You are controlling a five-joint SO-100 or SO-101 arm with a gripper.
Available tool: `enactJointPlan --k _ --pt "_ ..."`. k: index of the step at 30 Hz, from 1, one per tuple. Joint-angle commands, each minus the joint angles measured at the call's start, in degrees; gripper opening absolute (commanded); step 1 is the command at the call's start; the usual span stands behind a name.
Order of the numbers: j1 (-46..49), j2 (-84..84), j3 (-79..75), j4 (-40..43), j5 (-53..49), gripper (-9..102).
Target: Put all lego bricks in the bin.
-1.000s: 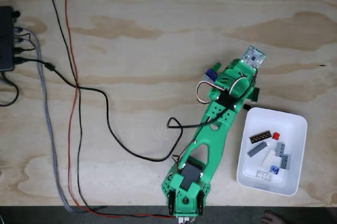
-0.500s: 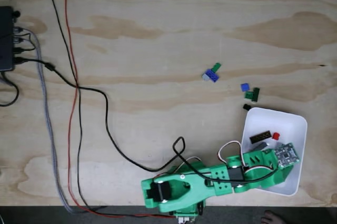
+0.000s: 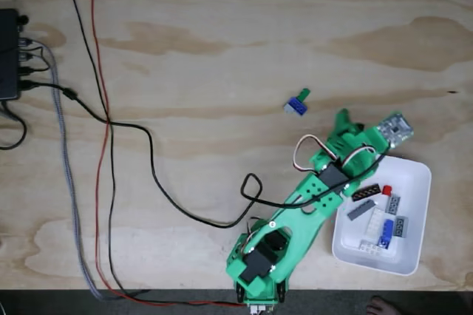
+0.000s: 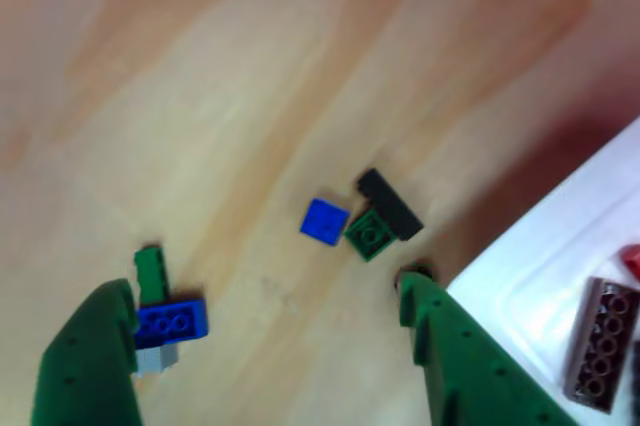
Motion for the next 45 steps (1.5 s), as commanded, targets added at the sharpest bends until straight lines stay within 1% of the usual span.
enactJointPlan --k 1,4,6,10,12,18,21,25,27,30,32,34,36,37,39,40,42,43,45 --pt "-20.0 -7.4 3.9 -6.2 6.7 28" --pt "-21.1 -11.6 13.5 -17.6 7.5 27" --pt "-21.8 -14.8 16.9 -22.1 8.0 26" --pt "-22.9 -20.5 16.3 -24.3 9.2 25" --pt "-22.7 -22.7 15.8 -26.8 9.8 25" --pt "-23.2 -26.7 11.5 -28.5 10.5 22" --pt "-23.9 -27.8 9.3 -27.7 10.1 16" --pt "-24.4 -27.6 9.6 -27.4 9.2 0" --pt "-24.4 -24.7 10.6 -25.9 9.2 0" --pt "-23.9 -10.6 11.8 -18.2 11.8 0" --pt "-23.6 5.4 12.3 -12.1 13.5 0" --pt "-21.8 21.8 9.5 -4.0 13.4 0" --pt "-15.4 35.1 5.7 2.9 10.3 0" --pt "-10.6 40.5 5.6 4.8 6.3 0" --pt "2.2 46.5 8.8 5.1 -1.6 0" --pt "9.3 47.3 12.7 3.4 -6.1 0" --pt "21.8 46.2 22.6 -2.7 -13.9 0" --pt "26.6 43.9 26.6 -6.2 -17.7 0" --pt "33.1 38.1 32.5 -14.0 -21.6 0"
